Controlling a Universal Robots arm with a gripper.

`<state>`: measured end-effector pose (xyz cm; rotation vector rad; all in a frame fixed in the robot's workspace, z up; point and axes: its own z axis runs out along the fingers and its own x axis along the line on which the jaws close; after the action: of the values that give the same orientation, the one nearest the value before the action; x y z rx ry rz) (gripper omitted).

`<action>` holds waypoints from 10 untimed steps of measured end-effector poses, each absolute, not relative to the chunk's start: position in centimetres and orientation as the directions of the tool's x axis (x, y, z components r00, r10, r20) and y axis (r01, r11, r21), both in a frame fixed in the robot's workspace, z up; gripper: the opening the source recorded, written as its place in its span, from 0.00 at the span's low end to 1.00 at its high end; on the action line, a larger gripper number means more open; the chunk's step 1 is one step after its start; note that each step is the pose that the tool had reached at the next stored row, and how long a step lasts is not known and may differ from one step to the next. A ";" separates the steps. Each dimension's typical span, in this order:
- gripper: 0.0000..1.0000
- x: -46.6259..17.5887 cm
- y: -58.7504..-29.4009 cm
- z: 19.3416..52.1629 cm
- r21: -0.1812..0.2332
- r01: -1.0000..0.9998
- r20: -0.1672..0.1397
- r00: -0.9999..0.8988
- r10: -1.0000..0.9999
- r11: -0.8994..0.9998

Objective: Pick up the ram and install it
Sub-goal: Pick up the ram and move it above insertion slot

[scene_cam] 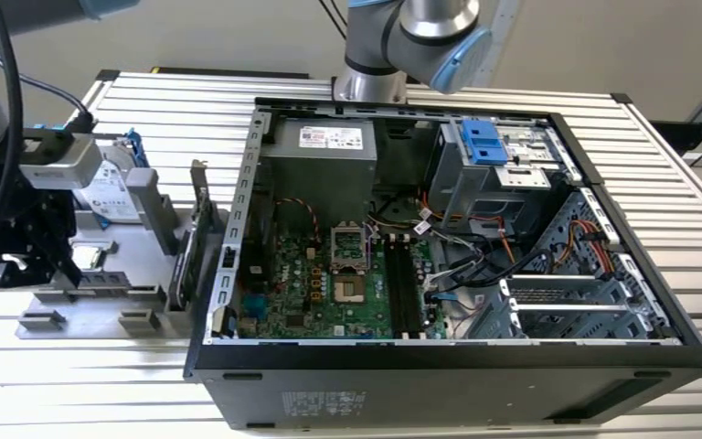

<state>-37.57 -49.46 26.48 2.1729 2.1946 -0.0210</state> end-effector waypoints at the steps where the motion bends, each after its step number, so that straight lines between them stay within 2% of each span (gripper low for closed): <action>1: 0.00 -37.6 -49.5 26.6 0.028 1.000 -0.047 -0.009 0.999 0.011; 10: 0.00 -37.6 -49.5 27.3 0.028 1.000 -0.047 -0.009 0.999 0.011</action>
<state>-37.57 -49.47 27.30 2.1728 2.1947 -0.0209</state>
